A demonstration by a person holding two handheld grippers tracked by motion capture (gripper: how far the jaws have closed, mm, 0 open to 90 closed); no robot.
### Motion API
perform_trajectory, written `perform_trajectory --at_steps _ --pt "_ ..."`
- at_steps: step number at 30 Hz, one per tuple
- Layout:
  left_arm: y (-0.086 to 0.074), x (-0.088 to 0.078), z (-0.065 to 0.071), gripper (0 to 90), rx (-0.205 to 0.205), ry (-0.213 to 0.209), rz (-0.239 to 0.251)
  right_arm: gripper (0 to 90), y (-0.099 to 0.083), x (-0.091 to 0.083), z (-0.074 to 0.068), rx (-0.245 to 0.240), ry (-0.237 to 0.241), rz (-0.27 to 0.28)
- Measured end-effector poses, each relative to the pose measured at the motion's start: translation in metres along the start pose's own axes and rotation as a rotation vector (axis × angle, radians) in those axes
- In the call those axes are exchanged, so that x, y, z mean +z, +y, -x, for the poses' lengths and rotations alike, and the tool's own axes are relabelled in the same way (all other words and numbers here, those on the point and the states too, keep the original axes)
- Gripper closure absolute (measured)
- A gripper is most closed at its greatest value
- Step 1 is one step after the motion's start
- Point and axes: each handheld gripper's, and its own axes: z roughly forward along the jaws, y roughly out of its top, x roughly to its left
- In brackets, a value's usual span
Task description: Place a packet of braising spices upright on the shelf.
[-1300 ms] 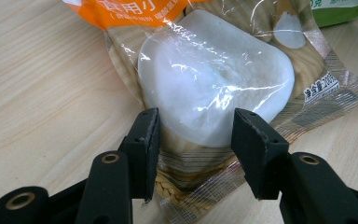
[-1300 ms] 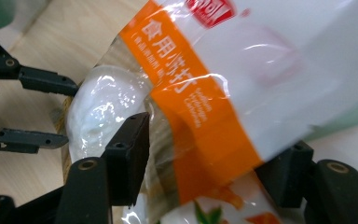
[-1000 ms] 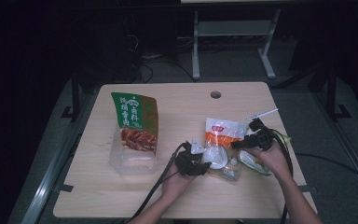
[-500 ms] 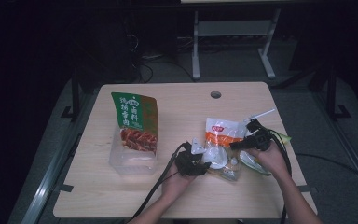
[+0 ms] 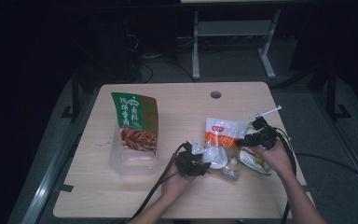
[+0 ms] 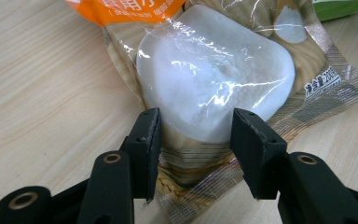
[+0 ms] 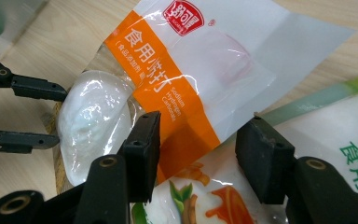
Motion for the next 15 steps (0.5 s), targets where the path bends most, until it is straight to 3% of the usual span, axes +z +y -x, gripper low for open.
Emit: perform_trajectory --at_steps 10,12,15 --pt "0.000 0.000 0.000 52.7 0.001 -0.001 -0.003 48.9 0.006 0.022 -0.009 -0.028 0.024 -0.049" --pt "0.000 0.000 0.000 52.7 0.001 -0.001 -0.001 51.4 0.007 0.025 -0.009 -0.015 0.064 -0.045" --pt "0.000 0.000 0.000 52.7 0.003 0.000 0.001 56.4 0.008 0.034 -0.012 -0.033 0.079 -0.082"
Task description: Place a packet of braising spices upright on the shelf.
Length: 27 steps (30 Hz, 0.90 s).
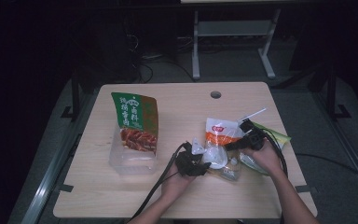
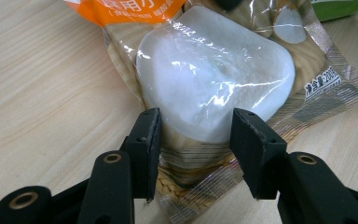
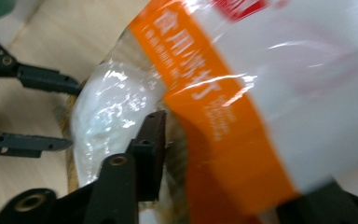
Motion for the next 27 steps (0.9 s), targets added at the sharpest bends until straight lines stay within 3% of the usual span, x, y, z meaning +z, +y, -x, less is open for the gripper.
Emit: perform_trajectory --at_steps 4,11,20,27 --pt "0.000 0.000 0.000 53.1 0.006 0.002 -0.001 65.6 0.004 0.006 -0.007 -0.034 -0.002 -0.010" --pt "0.000 0.000 0.000 53.3 0.008 0.000 -0.003 76.3 0.003 0.002 -0.005 -0.018 0.013 -0.001" --pt "-0.001 -0.002 0.000 53.8 0.008 0.003 -0.001 89.0 0.003 -0.004 -0.011 -0.038 0.027 0.025" --pt "-0.001 -0.010 0.000 52.1 0.012 0.007 0.009 89.7 0.004 -0.014 -0.021 -0.062 0.033 0.076"
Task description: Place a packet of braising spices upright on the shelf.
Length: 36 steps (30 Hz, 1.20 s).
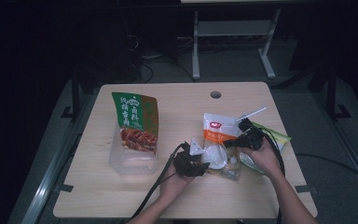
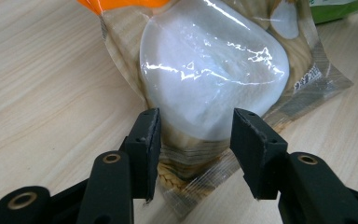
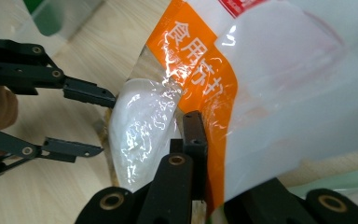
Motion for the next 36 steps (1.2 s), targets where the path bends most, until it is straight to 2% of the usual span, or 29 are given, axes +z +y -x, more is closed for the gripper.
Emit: perform_trajectory --at_steps 6,8,13,14,18,21,26,27,33,36 --pt "-0.003 -0.009 0.002 48.3 -0.002 0.002 0.009 89.8 0.001 -0.009 -0.009 -0.013 0.016 0.040" --pt "-0.006 -0.012 0.003 47.0 -0.004 0.002 0.021 89.9 0.002 -0.012 -0.014 -0.015 0.034 0.059" --pt "-0.009 -0.023 0.004 44.6 0.013 0.001 0.025 90.0 0.010 -0.020 -0.030 -0.063 0.034 0.087" --pt "-0.010 -0.024 0.006 43.5 0.006 0.004 0.034 90.0 0.012 -0.022 -0.034 -0.074 0.034 0.084" --pt "-0.013 -0.031 0.008 42.3 0.037 0.001 0.030 90.0 0.020 -0.023 -0.047 -0.116 0.016 0.085" --pt "-0.017 -0.037 0.011 41.7 0.041 -0.006 0.041 90.0 0.025 -0.023 -0.053 -0.130 0.014 0.093" --pt "-0.025 -0.047 0.017 40.4 0.047 -0.027 0.052 90.0 0.036 -0.021 -0.058 -0.138 0.012 0.106" --pt "-0.026 -0.050 0.017 40.0 0.063 -0.023 0.054 90.0 0.039 -0.020 -0.058 -0.138 0.017 0.111" --pt "-0.031 -0.062 0.021 39.3 0.091 -0.039 0.068 90.0 0.055 -0.016 -0.063 -0.150 0.014 0.114" --pt "-0.033 -0.066 0.022 39.2 0.093 -0.044 0.076 90.0 0.060 -0.015 -0.064 -0.151 0.022 0.113"
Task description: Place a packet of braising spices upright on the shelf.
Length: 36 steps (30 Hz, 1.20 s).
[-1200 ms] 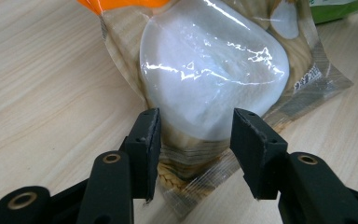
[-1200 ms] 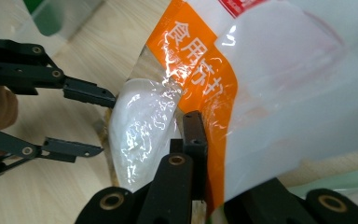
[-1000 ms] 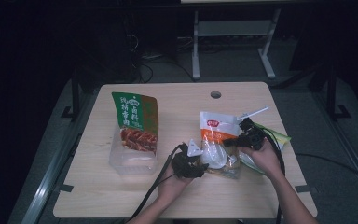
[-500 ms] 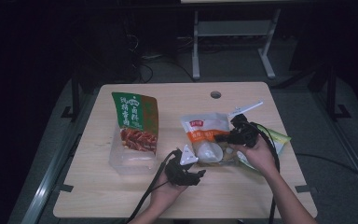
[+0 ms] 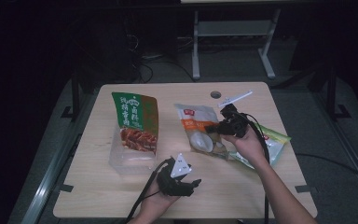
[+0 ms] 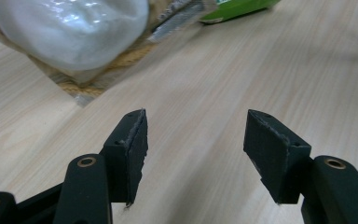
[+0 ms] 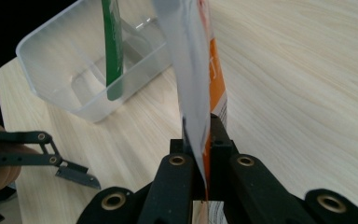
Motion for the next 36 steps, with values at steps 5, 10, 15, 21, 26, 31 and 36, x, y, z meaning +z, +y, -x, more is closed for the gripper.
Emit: perform_trajectory --at_steps 5,10,15,21,26,31,36 --pt "-0.005 -0.007 0.001 38.6 -0.009 -0.013 0.016 90.0 0.007 0.003 -0.002 0.000 0.005 -0.001" --pt "-0.008 -0.012 0.001 38.6 0.000 -0.014 0.018 90.0 0.012 0.005 -0.005 -0.012 0.007 -0.001" --pt "-0.011 -0.015 0.001 38.3 -0.004 -0.025 0.025 90.0 0.018 0.008 -0.007 -0.012 0.008 -0.001" --pt "-0.013 -0.018 0.001 36.9 -0.009 -0.031 0.018 90.0 0.032 0.013 -0.013 -0.032 0.014 0.007" --pt "-0.014 -0.021 0.000 36.8 -0.007 -0.038 0.028 90.0 0.049 0.020 -0.017 -0.055 0.022 0.027" --pt "-0.016 -0.023 0.000 36.6 -0.009 -0.043 0.039 90.0 0.072 0.030 -0.023 -0.066 0.033 0.051" --pt "-0.017 -0.023 0.001 36.6 -0.013 -0.054 0.047 90.0 0.100 0.044 -0.027 -0.083 0.046 0.077"
